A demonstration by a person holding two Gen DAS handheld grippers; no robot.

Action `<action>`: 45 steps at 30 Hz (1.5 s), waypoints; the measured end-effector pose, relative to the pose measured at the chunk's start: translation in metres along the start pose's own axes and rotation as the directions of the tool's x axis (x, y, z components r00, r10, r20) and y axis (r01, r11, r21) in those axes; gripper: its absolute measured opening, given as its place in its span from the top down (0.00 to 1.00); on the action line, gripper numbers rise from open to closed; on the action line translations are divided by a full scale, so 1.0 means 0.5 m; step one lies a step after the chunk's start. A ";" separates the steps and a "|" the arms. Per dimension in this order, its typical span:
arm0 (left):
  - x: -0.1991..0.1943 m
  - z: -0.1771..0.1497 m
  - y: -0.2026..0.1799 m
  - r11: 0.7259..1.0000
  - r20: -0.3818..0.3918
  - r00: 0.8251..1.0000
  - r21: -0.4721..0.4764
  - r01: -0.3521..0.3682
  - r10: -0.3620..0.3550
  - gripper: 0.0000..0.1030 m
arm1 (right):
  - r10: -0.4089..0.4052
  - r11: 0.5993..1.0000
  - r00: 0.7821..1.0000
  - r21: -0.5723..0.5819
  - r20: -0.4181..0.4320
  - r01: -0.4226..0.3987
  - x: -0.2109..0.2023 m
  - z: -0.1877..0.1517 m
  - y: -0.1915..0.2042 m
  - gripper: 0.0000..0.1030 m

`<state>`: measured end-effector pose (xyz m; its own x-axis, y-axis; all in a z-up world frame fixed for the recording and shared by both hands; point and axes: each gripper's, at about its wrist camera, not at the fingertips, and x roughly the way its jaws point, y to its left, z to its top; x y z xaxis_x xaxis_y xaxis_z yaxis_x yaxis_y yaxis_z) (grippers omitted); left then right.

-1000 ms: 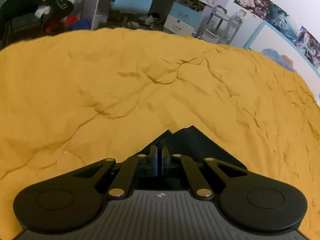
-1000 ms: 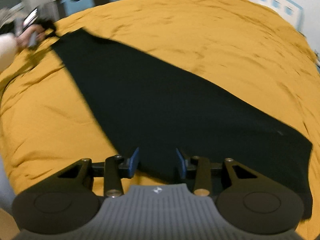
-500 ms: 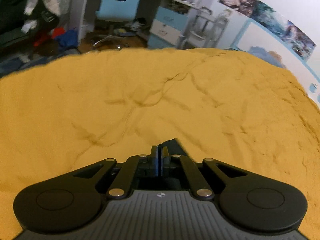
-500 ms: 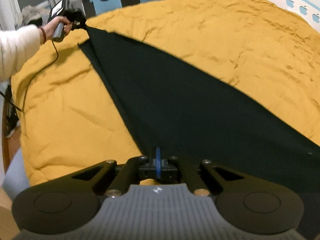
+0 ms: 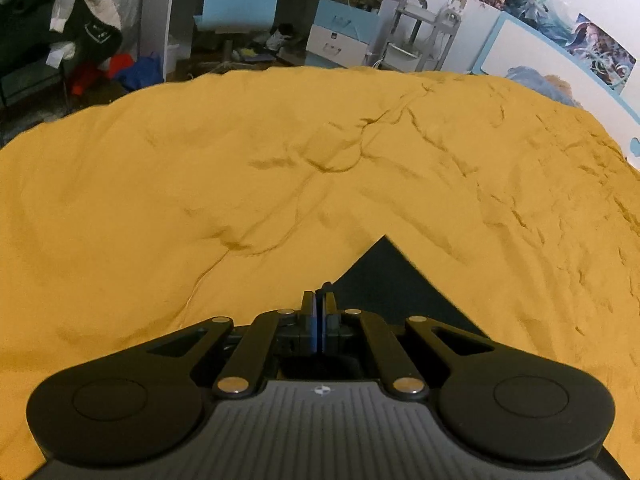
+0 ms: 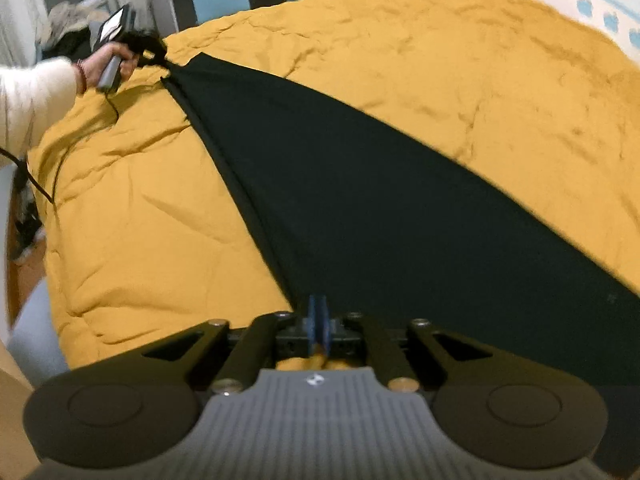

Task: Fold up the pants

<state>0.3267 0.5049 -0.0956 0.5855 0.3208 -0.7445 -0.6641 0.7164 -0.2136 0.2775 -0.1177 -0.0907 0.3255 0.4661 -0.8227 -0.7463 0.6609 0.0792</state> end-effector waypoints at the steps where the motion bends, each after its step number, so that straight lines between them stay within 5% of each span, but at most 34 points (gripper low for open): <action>1: 0.000 0.001 -0.006 1.000 0.003 1.000 0.007 -0.003 0.003 0.98 | -0.004 1.000 1.000 -0.016 -0.011 0.004 0.006 0.001 0.005 0.78; 2: 0.000 0.001 -0.011 1.000 0.004 1.000 0.014 -0.009 0.009 0.98 | -0.009 0.999 1.000 -0.033 -0.015 0.008 0.010 0.000 0.009 0.71; 8: 0.007 0.003 -0.010 1.000 -0.014 1.000 0.006 -0.027 0.027 0.98 | 0.004 0.997 0.999 -0.080 -0.041 -0.007 0.046 0.008 0.025 0.73; 11: 0.010 0.005 -0.015 0.999 -0.023 0.999 0.010 -0.039 0.039 0.98 | 0.002 0.999 0.999 -0.048 -0.044 -0.004 0.057 0.005 0.014 1.00; 20: -0.031 0.038 -0.016 1.000 0.025 1.000 -0.007 0.015 -0.014 0.98 | 0.032 0.999 0.995 0.030 0.092 -0.035 -0.049 0.026 -0.034 1.00; 29: 0.023 -0.026 0.036 0.999 -0.057 0.997 -0.015 -0.048 0.047 0.98 | 0.082 0.996 0.996 0.028 -0.033 -0.082 0.029 -0.016 -0.015 1.00; 33: 0.009 -0.029 0.061 0.994 -0.008 0.999 -0.101 -0.044 0.044 0.85 | 0.080 0.996 0.997 0.034 -0.018 -0.080 0.023 -0.002 -0.017 0.97; 34: 0.000 -0.030 0.074 0.989 0.006 1.000 -0.145 -0.028 0.030 0.77 | 0.078 0.996 0.997 0.033 -0.012 -0.078 0.018 0.000 -0.016 0.91; 35: -0.009 -0.032 0.090 0.981 0.010 1.000 -0.193 0.006 -0.004 0.73 | 0.075 0.996 0.997 0.038 -0.001 -0.075 0.013 0.005 -0.017 0.73; 37: -0.024 -0.041 0.117 0.959 0.015 0.997 -0.271 0.078 -0.077 0.62 | 0.069 0.996 0.997 0.053 0.036 -0.071 0.003 0.013 -0.028 0.62; 40: -0.033 -0.063 0.140 0.931 0.001 0.989 -0.338 0.139 -0.147 0.62 | 0.010 0.995 0.998 0.098 0.063 -0.016 0.001 0.018 -0.053 0.62; 45: -0.010 -0.104 0.158 0.836 0.001 0.966 -0.502 0.223 -0.258 0.62 | -0.113 0.968 0.990 0.233 0.080 0.092 0.006 0.017 -0.111 0.62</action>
<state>0.2472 0.5276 -0.1416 0.7374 0.1260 -0.6636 -0.6574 0.3593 -0.6623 0.3250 -0.1480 -0.0925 0.4531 0.4335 -0.7789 -0.5573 0.8197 0.1320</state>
